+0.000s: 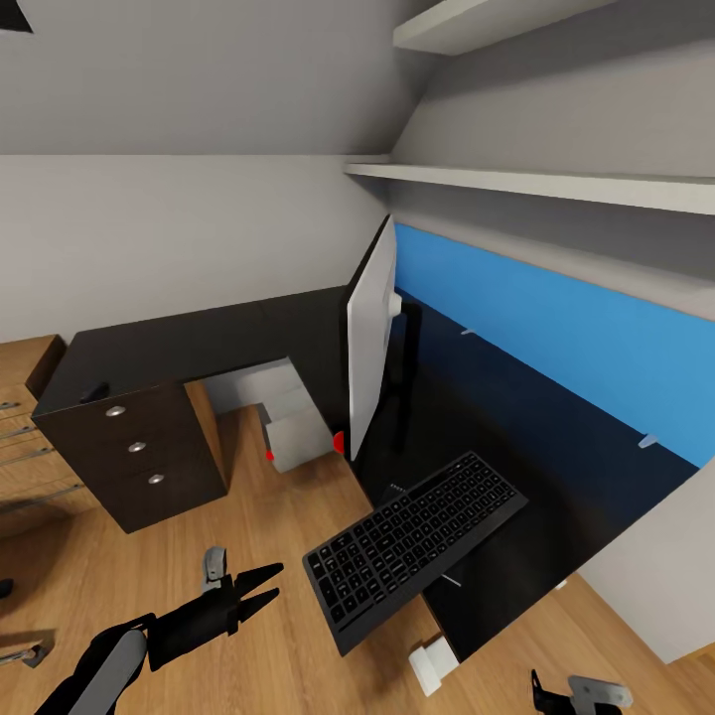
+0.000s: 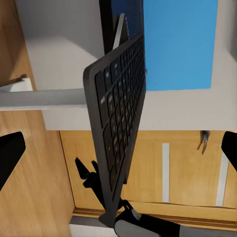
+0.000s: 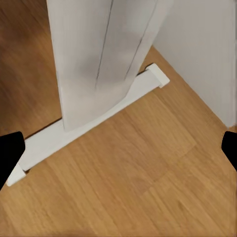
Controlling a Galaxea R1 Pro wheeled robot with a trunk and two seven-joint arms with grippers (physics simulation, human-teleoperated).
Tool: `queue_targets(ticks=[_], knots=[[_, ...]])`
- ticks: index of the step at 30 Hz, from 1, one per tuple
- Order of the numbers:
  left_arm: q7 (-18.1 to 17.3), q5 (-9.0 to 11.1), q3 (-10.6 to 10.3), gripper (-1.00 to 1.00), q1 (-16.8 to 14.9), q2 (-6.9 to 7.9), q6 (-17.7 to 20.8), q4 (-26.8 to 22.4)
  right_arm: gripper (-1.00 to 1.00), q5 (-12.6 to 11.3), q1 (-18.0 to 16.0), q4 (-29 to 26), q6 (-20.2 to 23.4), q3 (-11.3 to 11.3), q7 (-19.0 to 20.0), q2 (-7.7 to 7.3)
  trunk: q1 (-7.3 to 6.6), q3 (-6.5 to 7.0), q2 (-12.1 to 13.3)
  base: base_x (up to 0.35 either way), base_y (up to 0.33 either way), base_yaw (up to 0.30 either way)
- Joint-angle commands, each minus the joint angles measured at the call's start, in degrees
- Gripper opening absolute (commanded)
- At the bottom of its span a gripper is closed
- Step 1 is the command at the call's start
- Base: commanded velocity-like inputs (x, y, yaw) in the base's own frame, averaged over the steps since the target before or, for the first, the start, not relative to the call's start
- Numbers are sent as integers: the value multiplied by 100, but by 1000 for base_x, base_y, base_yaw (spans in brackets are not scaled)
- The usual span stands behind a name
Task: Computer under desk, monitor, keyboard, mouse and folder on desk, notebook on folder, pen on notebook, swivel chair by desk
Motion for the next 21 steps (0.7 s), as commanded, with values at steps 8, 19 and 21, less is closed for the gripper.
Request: queue_targets(ticks=[8,19,21], knots=[[5,49,-12,100,-4,-4,30,35,100,61,71,15,-36,-31,-15,-51,0,-5,-3,0,0,0],[13,4,-20,100,-4,-195,20,373,100,44,88,20,-41,-31,-6,-34,0,-5,-3,0,0,0],[17,0,-20,100,-4,-225,19,394,100,43,88,20,-40,-31,-6,-27,0,-5,-3,0,0,0]])
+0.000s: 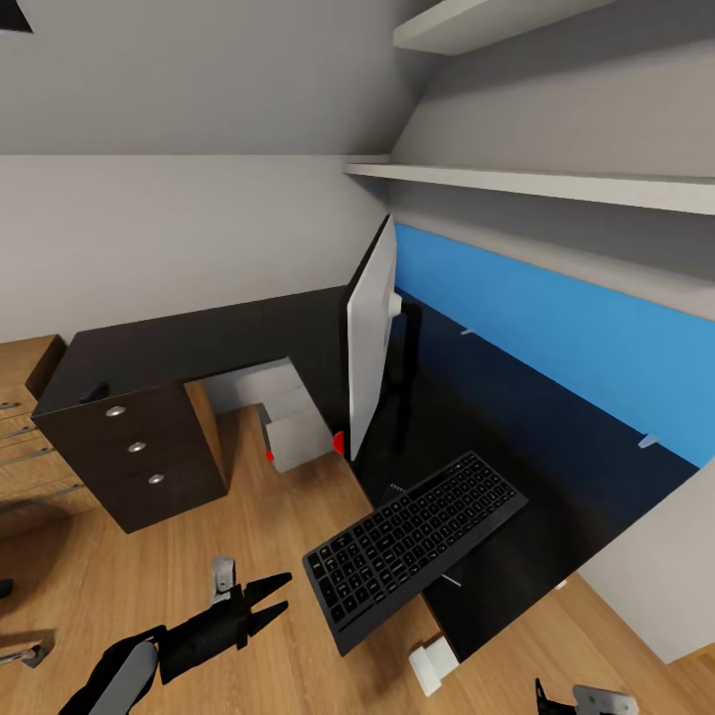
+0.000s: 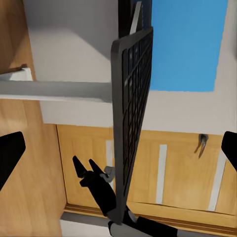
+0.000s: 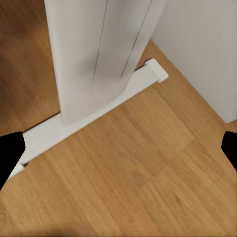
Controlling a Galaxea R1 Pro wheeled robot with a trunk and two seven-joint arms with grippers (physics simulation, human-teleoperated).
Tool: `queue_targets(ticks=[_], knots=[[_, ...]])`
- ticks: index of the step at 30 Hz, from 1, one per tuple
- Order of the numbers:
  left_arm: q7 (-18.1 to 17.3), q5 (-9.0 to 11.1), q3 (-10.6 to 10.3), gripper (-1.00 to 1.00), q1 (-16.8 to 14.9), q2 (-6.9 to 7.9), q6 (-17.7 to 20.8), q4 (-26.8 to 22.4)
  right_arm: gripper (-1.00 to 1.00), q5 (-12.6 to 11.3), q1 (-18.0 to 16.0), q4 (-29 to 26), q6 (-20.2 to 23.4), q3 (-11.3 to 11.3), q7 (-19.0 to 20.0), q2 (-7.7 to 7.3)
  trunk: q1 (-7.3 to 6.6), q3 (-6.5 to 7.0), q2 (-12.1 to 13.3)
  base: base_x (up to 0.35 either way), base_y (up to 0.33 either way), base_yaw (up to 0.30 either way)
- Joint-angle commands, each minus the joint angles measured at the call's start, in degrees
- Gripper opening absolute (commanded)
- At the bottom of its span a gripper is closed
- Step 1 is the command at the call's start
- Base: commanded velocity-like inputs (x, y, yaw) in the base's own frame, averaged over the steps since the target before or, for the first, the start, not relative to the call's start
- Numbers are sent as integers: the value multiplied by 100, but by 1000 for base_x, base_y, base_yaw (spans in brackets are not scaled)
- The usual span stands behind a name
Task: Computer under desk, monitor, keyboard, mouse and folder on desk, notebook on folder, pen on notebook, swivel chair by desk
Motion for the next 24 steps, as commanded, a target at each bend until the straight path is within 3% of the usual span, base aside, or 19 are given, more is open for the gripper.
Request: queue_targets(ticks=[1,24], knots=[[2,35,-12,100,-4,-6,29,9,100,59,-5,10,-18,-32,-32,4,0,-5,-3,0,0,0],[1,12,-3,100,-4,-32,28,39,100,58,-5,12,-20,-32,-31,53,0,-5,-3,0,-36,0]])
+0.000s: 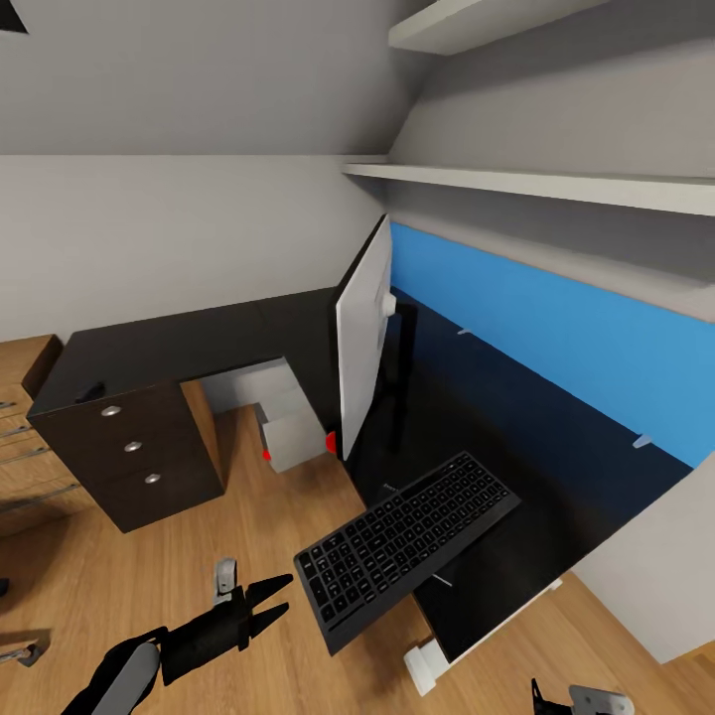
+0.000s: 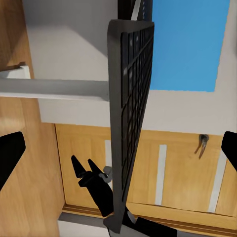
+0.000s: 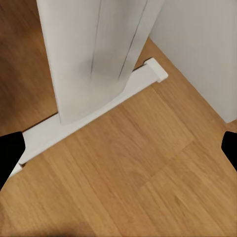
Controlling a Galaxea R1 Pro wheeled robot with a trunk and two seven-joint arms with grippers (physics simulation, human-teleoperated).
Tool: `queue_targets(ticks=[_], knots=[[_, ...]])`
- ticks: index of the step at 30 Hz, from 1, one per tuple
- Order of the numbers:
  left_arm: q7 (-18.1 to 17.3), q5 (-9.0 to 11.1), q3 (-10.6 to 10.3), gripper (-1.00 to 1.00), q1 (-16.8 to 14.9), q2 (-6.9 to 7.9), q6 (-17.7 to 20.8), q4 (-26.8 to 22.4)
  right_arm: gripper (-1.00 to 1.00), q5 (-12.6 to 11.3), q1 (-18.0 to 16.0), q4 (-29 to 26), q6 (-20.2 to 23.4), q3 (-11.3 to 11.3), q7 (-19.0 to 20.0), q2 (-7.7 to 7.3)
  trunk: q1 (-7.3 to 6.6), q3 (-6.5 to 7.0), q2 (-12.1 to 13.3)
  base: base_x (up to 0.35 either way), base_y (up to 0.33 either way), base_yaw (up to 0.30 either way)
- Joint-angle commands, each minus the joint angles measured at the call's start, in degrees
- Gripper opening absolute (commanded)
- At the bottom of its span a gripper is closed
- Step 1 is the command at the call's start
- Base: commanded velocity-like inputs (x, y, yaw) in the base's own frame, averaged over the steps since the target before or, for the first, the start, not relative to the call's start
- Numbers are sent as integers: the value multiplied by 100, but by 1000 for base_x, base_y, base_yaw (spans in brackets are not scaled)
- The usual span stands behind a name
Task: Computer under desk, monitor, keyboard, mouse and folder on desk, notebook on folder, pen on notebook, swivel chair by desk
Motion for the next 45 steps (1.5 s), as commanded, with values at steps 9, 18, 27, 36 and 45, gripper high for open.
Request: queue_targets(ticks=[9,18,27,36,45], knots=[[2,36,-12,100,-4,0,28,1,100,59,-5,9,-17,-31,-32,0,0,-5,-3,0,-49,0],[2,39,-12,100,-4,4,30,1,100,59,-5,9,-16,-31,-32,1,0,-5,-3,0,-116,0],[2,37,-12,100,-4,6,28,1,100,59,-5,13,-16,-31,-32,1,0,-5,-3,0,-13,0],[2,36,-12,100,-4,6,28,1,100,59,-5,15,-19,-31,-32,4,0,-5,-3,0,-19,0],[2,43,-12,100,-4,6,29,1,100,59,-5,10,-24,-31,-32,1,0,-5,-3,0,-50,0]])
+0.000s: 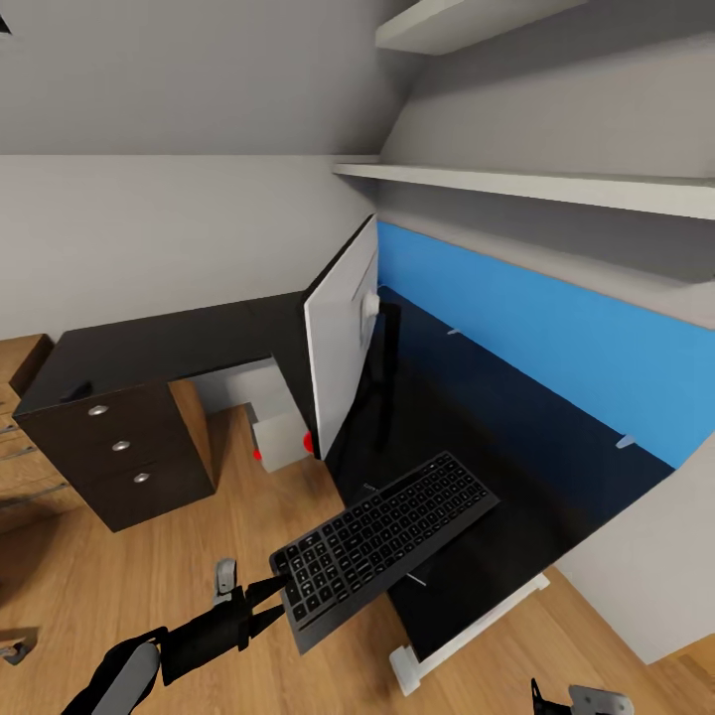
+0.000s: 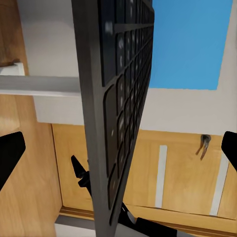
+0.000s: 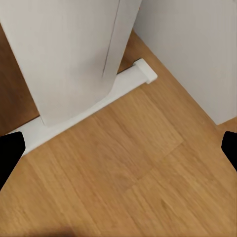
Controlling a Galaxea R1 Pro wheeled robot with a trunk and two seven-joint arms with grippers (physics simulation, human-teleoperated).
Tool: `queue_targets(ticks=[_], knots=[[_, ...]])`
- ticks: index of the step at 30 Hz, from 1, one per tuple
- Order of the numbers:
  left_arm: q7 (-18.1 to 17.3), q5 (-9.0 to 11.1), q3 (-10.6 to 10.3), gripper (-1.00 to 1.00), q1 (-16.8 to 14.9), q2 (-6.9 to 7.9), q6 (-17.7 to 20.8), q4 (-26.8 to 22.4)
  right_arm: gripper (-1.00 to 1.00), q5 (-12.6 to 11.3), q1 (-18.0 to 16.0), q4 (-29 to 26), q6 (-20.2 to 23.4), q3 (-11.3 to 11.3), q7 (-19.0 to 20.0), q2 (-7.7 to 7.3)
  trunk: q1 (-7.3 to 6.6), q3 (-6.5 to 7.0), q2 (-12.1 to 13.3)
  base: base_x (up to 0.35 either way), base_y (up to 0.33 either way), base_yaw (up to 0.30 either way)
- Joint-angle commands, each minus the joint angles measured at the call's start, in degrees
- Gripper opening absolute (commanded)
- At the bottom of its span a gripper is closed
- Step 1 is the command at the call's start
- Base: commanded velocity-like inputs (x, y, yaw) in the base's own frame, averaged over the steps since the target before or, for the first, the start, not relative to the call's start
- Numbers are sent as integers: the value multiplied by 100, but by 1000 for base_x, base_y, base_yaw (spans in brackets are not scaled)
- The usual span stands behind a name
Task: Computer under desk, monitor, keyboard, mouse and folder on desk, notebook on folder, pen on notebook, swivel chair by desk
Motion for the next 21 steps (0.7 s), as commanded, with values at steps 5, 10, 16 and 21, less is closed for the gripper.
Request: queue_targets(ticks=[5,10,16,21], knots=[[3,41,-12,100,-4,5,30,1,100,59,-5,10,-25,-32,-32,-1,0,-5,-3,0,-9,0],[3,45,-12,100,-4,5,34,1,100,59,-5,10,-27,-32,-32,-6,0,-5,-3,0,-3,0],[3,61,-12,100,-4,5,36,8,100,59,-5,11,-28,-32,-32,-4,0,-5,-3,1,-2,0],[-3,72,-12,100,-4,7,37,9,100,59,-5,12,-28,-32,-32,-2,0,-5,-3,54,-71,0]])
